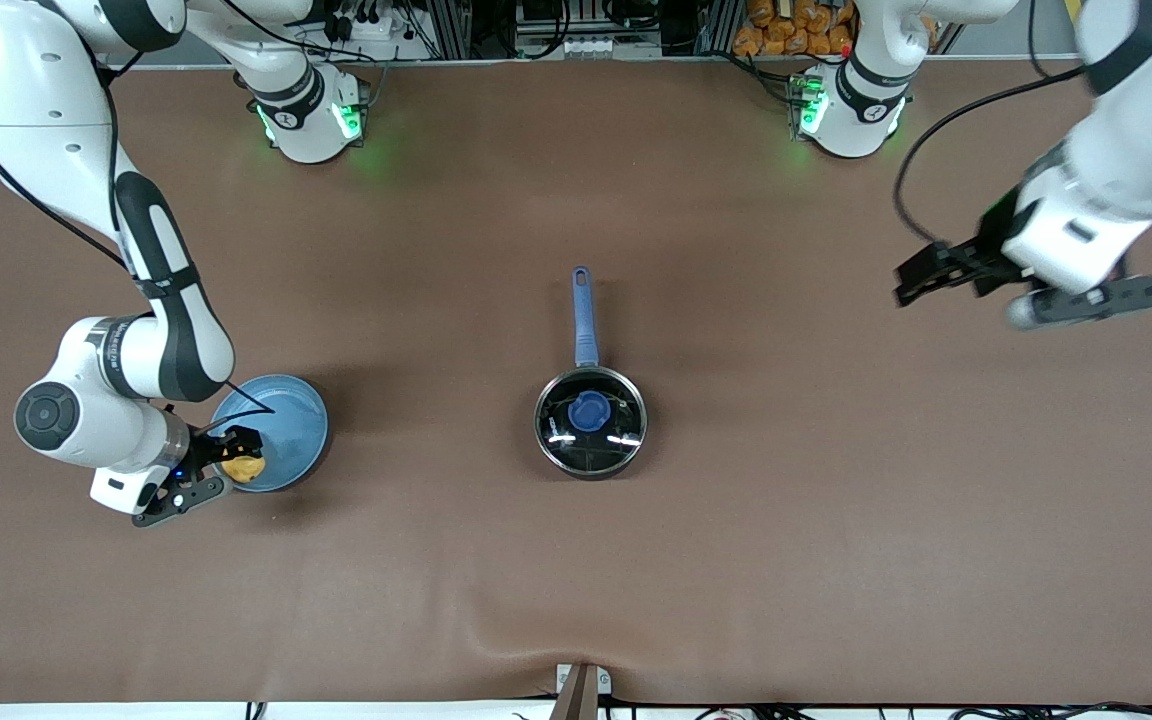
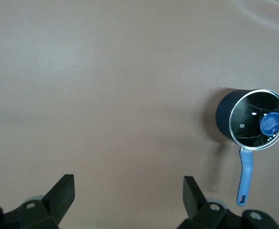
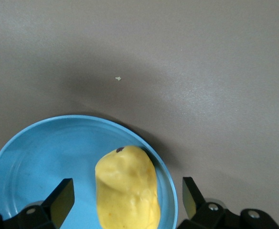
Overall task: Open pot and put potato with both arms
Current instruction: 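Grasp the potato with the right gripper while the left gripper reaches the lid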
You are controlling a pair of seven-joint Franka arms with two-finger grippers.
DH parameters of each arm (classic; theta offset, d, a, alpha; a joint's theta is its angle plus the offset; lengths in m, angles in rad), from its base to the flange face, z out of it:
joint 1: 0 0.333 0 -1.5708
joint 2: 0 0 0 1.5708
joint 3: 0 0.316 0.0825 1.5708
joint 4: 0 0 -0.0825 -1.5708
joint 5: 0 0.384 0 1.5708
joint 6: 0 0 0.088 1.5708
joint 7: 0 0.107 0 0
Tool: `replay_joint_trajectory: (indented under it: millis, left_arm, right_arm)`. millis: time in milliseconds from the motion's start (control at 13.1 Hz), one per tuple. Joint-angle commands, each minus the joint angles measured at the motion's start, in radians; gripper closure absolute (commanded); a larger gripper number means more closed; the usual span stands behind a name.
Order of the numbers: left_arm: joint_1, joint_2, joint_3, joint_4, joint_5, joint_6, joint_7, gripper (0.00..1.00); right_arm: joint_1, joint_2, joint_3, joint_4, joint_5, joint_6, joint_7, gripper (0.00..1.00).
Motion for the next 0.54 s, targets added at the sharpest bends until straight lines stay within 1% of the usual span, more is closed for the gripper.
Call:
replay_joint_trajectory:
  millis: [0, 153, 459]
  left_arm:
    - [-0.059, 0.072, 0.004, 0.036, -0.019, 0.045, -0.095, 0.00]
    - [-0.123, 0.124, 0.005, 0.053, -0.014, 0.114, -0.212, 0.00]
    - [-0.225, 0.270, 0.007, 0.171, -0.011, 0.151, -0.376, 0.00]
  right_arm:
    - [-0.007, 0.026, 0.008, 0.015, 0.007, 0.011, -0.023, 0.00]
    - [-0.007, 0.038, 0.008, 0.012, 0.007, 0.011, -0.023, 0.00]
    - [-0.007, 0.044, 0.006, 0.010, 0.014, 0.010, -0.023, 0.00]
